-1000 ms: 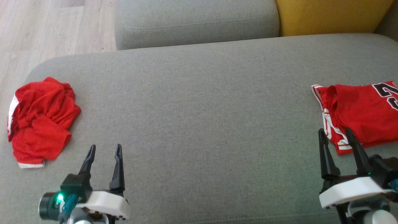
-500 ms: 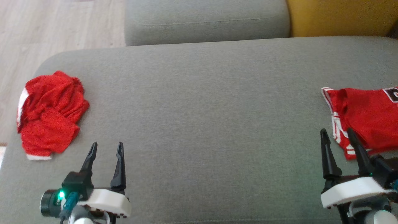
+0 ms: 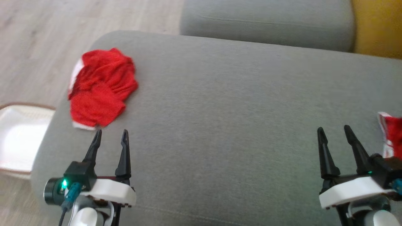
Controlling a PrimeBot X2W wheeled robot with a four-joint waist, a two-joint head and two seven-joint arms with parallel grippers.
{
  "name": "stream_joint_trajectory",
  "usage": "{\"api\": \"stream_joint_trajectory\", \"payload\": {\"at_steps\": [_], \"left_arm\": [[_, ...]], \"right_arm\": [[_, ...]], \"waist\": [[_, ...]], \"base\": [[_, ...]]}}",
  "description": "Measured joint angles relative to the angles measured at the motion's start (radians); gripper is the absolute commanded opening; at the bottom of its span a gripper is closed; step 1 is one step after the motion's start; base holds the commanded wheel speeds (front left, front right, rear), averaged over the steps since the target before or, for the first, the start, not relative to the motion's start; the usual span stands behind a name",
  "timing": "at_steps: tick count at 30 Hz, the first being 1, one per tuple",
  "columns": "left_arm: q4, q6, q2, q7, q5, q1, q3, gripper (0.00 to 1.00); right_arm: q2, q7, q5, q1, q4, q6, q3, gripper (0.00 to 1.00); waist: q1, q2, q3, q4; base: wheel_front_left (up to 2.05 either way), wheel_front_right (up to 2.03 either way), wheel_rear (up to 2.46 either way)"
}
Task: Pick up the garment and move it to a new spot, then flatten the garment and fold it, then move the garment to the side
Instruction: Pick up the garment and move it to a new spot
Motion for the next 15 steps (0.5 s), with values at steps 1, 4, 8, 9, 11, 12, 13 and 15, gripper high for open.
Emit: {"api": "stream_joint_trajectory", "payload": {"at_steps": [1,4,8,9,11,12,13,15], "left_arm": [[0.000,-0.001,-0.002,0.000,0.000,0.000,0.000,1.00],[0.001,-0.004,-0.005,0.000,0.000,-0.002,0.003,1.00],[0.001,-0.012,-0.015,0.000,0.010,-0.003,0.017,1.00],[0.001,-0.012,-0.016,0.000,0.010,-0.003,0.021,1.00],[0.001,-0.012,-0.019,0.000,0.013,-0.003,0.028,1.00],[0.001,-0.013,-0.019,0.000,0.016,-0.003,0.030,1.00],[0.001,-0.013,-0.020,0.000,0.017,-0.003,0.031,1.00],[0.001,-0.014,-0.024,0.000,0.017,-0.003,0.033,1.00]], "right_arm": [[0.000,0.007,-0.001,-0.001,-0.002,0.000,0.004,1.00],[0.000,0.011,-0.001,-0.003,-0.009,0.000,0.017,1.00],[0.000,0.018,-0.001,-0.003,-0.012,0.000,0.026,1.00],[0.000,0.019,-0.001,-0.003,-0.012,0.000,0.026,1.00],[0.000,0.023,-0.002,-0.003,-0.012,0.000,0.029,1.00],[0.000,0.025,-0.005,-0.003,-0.013,0.000,0.031,1.00],[0.000,0.027,-0.009,-0.003,-0.015,0.000,0.031,1.00],[0.000,0.029,-0.011,-0.003,-0.016,0.000,0.031,1.00]], "waist": [[0.0000,0.0000,-0.001,0.018],[0.0000,0.0000,-0.004,0.063],[0.0000,0.0000,-0.009,0.112],[0.0000,0.0000,-0.010,0.120],[0.0000,0.0000,-0.011,0.132],[0.0000,0.0000,-0.010,0.135],[0.0000,0.0000,-0.008,0.136],[0.0000,0.0000,-0.005,0.138]], "base": [[0.00,0.00,0.00],[0.00,0.00,0.00],[0.00,0.00,0.00],[0.00,0.00,0.00],[0.00,0.00,0.00],[0.00,0.00,0.00],[0.00,0.00,0.00],[0.00,0.00,0.00]]}}
